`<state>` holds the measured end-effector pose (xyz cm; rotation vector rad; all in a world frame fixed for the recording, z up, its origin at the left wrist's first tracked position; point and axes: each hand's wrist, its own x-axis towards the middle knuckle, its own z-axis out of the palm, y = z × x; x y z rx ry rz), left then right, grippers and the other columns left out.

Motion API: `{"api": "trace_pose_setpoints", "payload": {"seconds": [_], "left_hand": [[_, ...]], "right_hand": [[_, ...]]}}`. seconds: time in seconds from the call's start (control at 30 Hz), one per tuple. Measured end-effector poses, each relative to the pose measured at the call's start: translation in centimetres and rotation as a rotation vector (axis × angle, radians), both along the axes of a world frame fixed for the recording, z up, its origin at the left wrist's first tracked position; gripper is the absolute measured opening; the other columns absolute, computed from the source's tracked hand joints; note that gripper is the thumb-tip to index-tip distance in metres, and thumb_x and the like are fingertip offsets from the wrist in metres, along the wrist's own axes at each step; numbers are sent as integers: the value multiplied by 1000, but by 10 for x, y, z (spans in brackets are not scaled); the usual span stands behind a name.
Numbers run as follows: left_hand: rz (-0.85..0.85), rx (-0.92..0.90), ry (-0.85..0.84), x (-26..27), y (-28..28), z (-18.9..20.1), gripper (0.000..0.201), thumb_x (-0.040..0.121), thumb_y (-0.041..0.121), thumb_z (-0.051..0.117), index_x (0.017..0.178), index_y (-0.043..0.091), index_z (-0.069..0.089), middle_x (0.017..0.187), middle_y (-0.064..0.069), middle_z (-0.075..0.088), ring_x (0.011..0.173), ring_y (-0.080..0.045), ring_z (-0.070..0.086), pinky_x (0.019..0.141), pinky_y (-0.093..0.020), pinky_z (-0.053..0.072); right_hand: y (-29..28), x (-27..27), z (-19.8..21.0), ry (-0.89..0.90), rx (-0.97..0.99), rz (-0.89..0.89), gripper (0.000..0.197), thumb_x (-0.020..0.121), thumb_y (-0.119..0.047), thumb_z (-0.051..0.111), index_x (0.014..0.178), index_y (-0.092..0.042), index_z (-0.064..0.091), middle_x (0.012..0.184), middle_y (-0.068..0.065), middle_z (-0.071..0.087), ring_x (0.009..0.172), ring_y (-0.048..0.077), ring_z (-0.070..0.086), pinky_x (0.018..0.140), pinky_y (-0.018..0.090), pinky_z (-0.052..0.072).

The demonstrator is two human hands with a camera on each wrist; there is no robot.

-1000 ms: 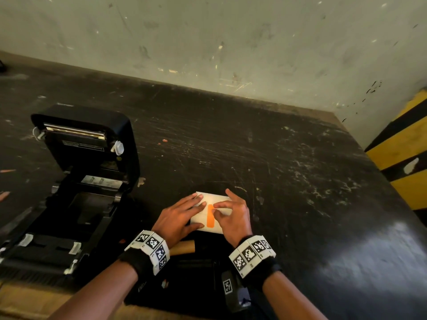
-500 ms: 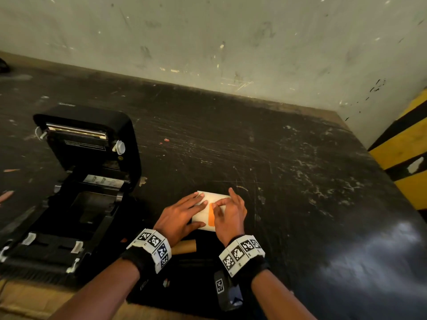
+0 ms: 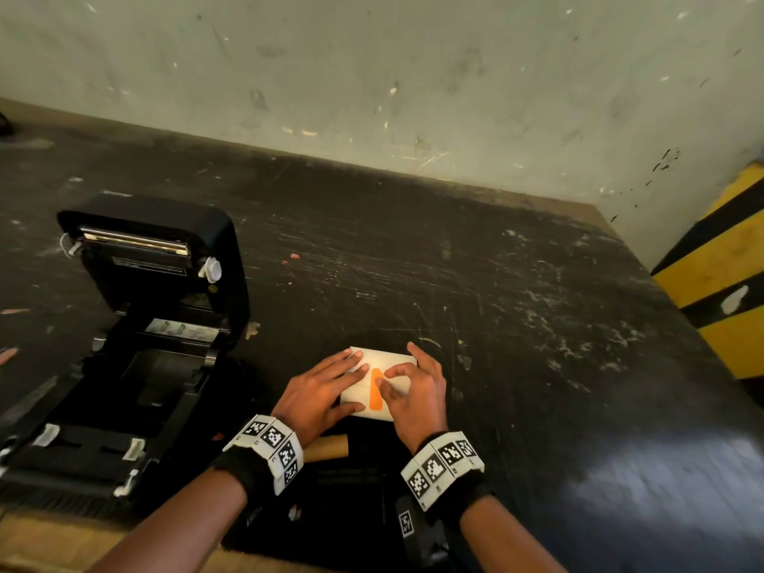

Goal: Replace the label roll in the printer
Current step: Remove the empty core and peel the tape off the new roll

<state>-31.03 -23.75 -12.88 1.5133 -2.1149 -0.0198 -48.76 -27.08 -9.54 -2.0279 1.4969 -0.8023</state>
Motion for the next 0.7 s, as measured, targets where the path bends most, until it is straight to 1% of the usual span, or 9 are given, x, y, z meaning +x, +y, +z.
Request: {"api": "trace_pose_setpoints", "payload": {"seconds": [0.1,0.23,0.33,0.47,0.53,0.63,0.7], "left_hand": [[14,9,-10,-1,1,0,61,69,34,77,124,21,54,133,0,53,125,-10,38,85,-35,52],[24,39,-24,0,0,-3,60,73,36,73,127,23,51,137,2,48,129,-9,34,90,-33,47],[26,54,-32,0,-1,-2,59,74,35,72,128,22,51,138,2,48,129,-11,35,91,-34,47],[24,75,-21,-1,-1,-1,58,76,33,70,129,21,49,141,2,44,131,-11,32,95,-34,43],[22,72,-23,-1,0,0,59,75,32,72,129,21,50,140,1,45,131,-13,34,94,-36,44],[25,48,-39,-1,1,0,60,71,32,76,125,20,53,136,0,50,127,-14,40,90,-36,47],[20,43,-35,-2,1,0,59,72,33,75,125,20,53,136,0,50,128,-14,40,89,-35,48]], "right_hand": [[0,6,0,19,-14,-66,14,83,-26,68,93,-17,71,145,3,41,136,18,30,110,32,20],[0,12,1,29,0,-117,11,84,-24,67,91,-18,72,145,4,41,137,19,28,111,34,20],[1,15,3,25,-1,-138,9,85,-20,64,91,-16,70,146,5,40,138,21,26,112,35,19],[3,17,3,106,-1,-81,16,93,-20,52,101,-12,64,152,7,28,141,22,16,114,36,12],[3,18,2,141,-1,-63,19,94,-21,49,104,-12,62,153,8,26,142,23,14,115,36,11],[1,16,0,123,14,-29,17,94,-18,49,103,-11,61,152,9,26,141,24,14,114,37,12],[0,13,-2,96,14,14,14,93,-16,50,102,-12,61,151,8,28,141,23,15,113,36,12]]}}
